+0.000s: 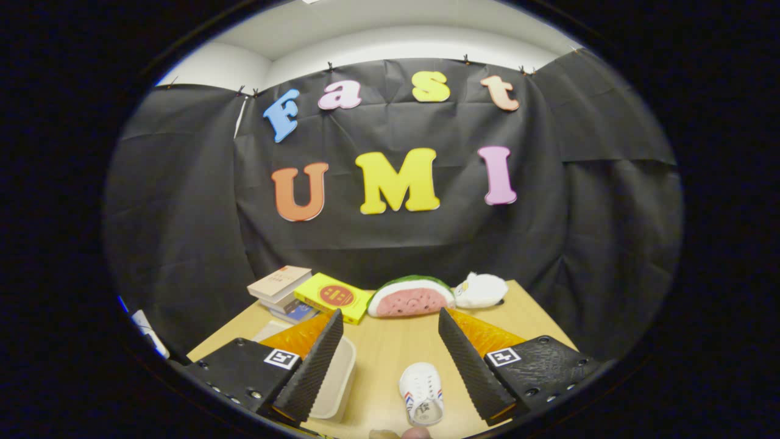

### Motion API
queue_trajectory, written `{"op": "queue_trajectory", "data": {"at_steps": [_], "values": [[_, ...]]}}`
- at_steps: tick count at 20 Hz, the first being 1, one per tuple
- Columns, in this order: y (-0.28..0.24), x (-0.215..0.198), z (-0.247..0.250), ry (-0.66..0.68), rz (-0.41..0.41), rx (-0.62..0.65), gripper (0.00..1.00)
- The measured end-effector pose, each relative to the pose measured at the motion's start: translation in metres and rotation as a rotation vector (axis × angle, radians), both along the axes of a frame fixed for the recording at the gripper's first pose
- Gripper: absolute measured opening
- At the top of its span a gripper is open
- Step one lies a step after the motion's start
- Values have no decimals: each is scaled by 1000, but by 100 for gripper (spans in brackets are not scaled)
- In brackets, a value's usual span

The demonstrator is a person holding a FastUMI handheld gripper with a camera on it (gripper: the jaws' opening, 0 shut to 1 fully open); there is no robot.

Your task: Open the storage box then place both shoes into the box .Put the left shoe in first, then the right shoe, with the right side of both shoes facing outward in a uniform manner.

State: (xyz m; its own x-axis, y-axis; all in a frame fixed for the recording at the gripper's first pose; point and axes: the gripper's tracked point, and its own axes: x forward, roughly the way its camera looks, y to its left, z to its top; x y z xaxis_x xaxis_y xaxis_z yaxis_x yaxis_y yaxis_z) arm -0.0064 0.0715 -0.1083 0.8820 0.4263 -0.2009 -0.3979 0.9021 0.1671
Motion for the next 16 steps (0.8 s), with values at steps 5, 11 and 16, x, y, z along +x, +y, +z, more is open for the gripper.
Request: {"op": "queue_trajectory", "data": {"at_steps": [5,11,16], "values": [[40,-5,-66,163,153,29,95],[77,-9,-138,402,291,101,95],[92,-3,-167,516,368,153,95]]}}
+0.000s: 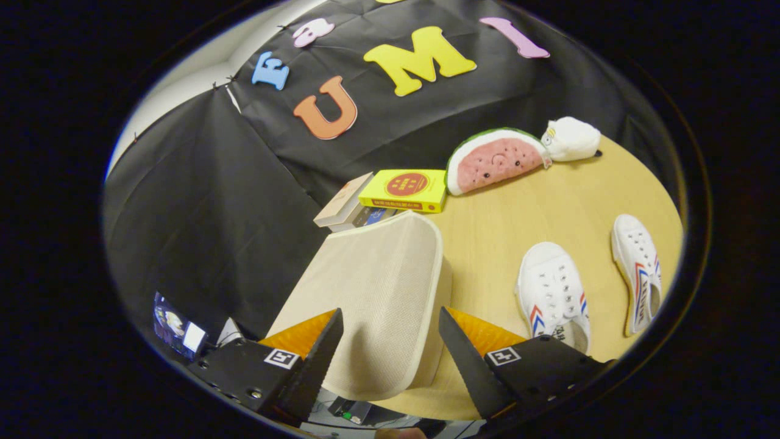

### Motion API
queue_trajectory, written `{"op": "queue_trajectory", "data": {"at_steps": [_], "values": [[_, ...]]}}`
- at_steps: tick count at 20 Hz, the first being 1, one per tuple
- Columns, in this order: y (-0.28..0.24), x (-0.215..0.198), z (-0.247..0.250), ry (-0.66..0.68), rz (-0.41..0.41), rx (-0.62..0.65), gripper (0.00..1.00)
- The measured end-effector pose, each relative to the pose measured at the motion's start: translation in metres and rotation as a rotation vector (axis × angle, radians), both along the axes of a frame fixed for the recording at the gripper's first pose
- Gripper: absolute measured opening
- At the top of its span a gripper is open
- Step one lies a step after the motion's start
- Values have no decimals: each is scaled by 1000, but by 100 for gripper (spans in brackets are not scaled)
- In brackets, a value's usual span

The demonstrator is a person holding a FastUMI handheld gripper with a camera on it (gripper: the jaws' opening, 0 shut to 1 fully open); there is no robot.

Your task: Open the storage box then place both shoes into the box .Put the left shoe in first, then the right shoe, with the right side of both shoes facing outward in a uniform manner.

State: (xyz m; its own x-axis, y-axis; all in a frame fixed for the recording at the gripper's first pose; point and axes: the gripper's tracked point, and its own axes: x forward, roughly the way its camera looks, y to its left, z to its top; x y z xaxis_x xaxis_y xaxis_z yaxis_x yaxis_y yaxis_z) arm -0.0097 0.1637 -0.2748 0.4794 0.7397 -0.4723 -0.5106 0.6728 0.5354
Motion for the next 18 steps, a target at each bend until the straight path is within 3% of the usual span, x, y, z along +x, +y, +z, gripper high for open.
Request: {"op": "queue_trajectory", "data": {"at_steps": [7,11,13,14,17,18], "values": [[21,7,-24,256,30,146,95],[28,1,-19,322,45,204,93],[26,1,-18,333,28,193,79],[22,4,-14,321,17,190,79],[18,3,-9,303,1,167,64],[13,8,-5,290,-22,170,49]]}}
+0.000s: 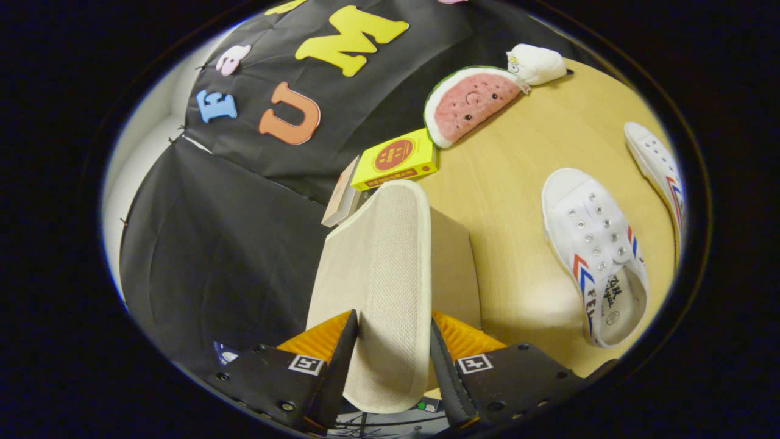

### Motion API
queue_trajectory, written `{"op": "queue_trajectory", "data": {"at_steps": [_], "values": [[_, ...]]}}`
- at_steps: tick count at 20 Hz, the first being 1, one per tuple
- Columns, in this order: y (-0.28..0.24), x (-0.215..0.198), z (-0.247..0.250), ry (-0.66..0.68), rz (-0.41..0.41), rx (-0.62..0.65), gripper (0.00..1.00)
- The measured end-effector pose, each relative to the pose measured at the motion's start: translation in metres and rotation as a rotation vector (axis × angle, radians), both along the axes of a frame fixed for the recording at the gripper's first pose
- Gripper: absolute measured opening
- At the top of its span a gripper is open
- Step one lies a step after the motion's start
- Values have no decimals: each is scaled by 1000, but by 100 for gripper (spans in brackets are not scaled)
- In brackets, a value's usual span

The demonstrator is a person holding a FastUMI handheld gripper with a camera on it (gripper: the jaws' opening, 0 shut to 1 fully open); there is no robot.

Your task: Open the storage box then place both shoes into the box .Put the left shoe in first, then the right shoe, with the right side of both shoes facing outward in a uniform manner.

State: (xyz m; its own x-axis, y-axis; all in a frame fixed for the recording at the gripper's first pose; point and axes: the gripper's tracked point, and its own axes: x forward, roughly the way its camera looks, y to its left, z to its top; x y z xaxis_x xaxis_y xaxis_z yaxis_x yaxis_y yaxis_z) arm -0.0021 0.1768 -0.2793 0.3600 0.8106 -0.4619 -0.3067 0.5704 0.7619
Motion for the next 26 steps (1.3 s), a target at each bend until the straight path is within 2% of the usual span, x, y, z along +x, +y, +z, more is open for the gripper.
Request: {"op": "queue_trajectory", "data": {"at_steps": [2,3,14,20,26], "values": [[0,2,12,-10,-38,9,18],[2,-5,13,-14,-21,-18,2],[22,-15,93,-236,-73,-232,0],[62,-32,145,-407,-107,-344,0],[125,-67,183,-510,-66,-365,0]]}}
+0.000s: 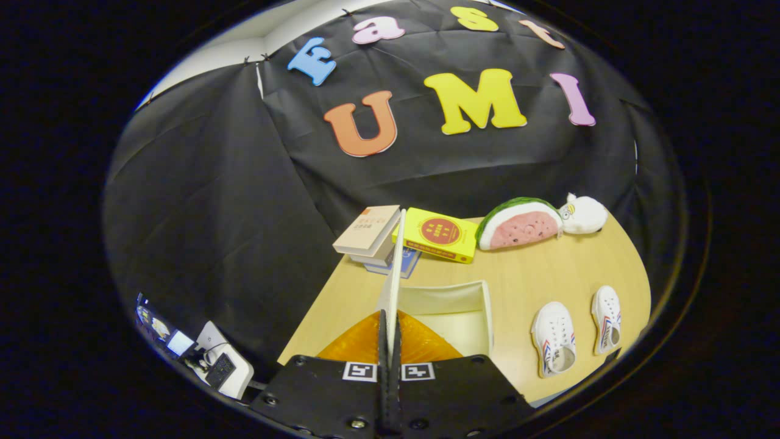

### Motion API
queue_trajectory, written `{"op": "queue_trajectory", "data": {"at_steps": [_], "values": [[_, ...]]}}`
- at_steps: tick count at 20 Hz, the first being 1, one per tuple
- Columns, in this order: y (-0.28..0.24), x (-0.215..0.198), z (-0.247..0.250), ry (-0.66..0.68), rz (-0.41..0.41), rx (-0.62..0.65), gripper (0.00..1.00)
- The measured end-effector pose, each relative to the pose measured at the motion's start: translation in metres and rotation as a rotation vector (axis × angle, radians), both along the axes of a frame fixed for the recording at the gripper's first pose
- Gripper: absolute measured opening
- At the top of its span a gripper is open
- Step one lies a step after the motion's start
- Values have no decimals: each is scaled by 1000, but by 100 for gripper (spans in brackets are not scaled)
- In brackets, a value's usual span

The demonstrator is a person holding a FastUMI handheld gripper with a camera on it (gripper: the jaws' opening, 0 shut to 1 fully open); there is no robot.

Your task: Open the storage box then place both shoes into the box .Put the left shoe in first, then the right shoe, with the right side of both shoes facing outward in a uniform manner.

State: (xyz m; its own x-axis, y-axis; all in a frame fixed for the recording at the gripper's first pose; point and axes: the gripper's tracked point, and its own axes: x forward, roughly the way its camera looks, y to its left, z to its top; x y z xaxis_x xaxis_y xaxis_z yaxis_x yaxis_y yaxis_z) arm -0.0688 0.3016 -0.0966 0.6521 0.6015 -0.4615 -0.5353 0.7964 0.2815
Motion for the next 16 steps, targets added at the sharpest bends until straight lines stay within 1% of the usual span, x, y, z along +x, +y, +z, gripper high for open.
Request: {"op": "queue_trajectory", "data": {"at_steps": [5,6,7,9,12,15,16], "values": [[61,-23,15,-23,84,-7,0],[72,-27,15,-23,98,-8,3],[84,-32,15,-28,120,-5,3],[106,-43,12,-49,174,-22,12],[127,-57,17,-105,238,-24,48],[130,-55,33,-197,245,-18,84],[128,-52,41,-226,241,-9,85]]}}
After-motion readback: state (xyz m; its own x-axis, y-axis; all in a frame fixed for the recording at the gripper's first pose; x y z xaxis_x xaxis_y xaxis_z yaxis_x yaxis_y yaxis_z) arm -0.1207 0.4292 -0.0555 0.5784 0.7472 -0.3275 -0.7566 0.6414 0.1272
